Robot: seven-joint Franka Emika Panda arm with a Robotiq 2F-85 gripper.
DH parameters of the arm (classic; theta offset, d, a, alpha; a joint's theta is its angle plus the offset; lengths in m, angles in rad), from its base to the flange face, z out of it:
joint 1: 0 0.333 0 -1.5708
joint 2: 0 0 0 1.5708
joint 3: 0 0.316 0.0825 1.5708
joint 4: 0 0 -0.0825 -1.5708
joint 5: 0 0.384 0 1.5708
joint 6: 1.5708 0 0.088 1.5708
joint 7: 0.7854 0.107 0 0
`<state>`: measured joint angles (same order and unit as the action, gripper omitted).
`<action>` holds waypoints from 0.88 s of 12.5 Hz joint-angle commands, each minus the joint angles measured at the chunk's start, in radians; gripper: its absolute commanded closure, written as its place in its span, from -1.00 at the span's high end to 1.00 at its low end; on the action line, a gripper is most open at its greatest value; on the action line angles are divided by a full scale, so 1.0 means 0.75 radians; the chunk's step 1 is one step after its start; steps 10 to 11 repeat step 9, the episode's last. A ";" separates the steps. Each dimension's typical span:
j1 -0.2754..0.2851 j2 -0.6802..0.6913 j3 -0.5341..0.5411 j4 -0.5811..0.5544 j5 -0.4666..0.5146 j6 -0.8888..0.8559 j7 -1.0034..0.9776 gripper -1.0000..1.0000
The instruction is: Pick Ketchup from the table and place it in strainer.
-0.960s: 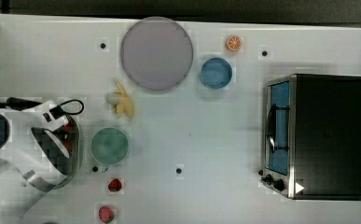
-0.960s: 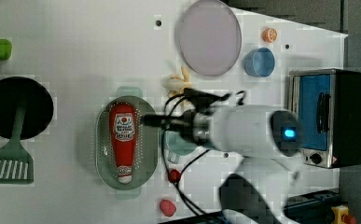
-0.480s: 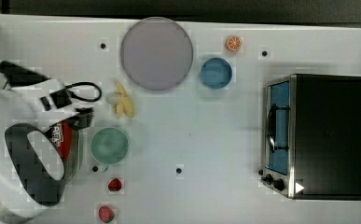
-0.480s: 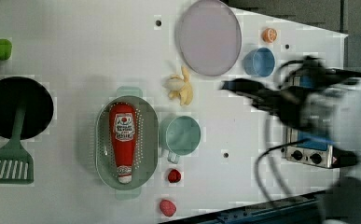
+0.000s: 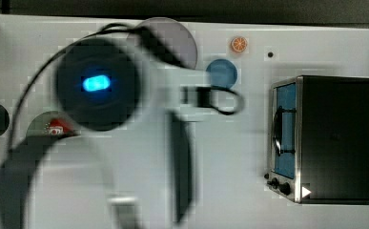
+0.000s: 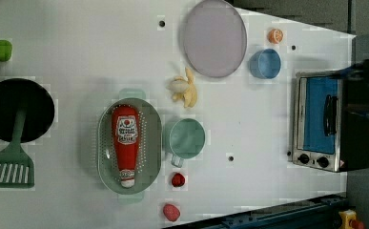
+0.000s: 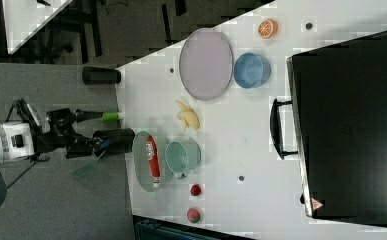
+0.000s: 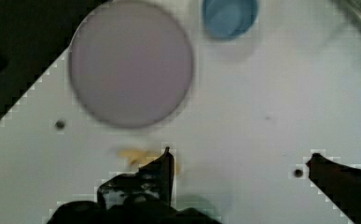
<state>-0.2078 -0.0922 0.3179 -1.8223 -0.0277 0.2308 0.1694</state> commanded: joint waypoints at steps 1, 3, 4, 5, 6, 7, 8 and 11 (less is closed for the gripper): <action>-0.043 -0.012 -0.080 0.054 0.026 -0.154 0.038 1.00; -0.043 -0.012 -0.108 0.081 0.029 -0.228 0.013 1.00; -0.043 -0.012 -0.116 0.089 0.029 -0.241 -0.018 1.00; -0.043 -0.012 -0.121 0.096 0.029 -0.249 -0.054 1.00; -0.044 -0.012 -0.133 0.098 0.029 -0.249 -0.061 1.00; -0.044 -0.010 -0.144 0.098 0.029 -0.248 -0.061 1.00; -0.044 -0.008 -0.148 0.097 0.029 -0.250 -0.061 1.00; -0.044 -0.004 -0.150 0.096 0.029 -0.249 -0.061 1.00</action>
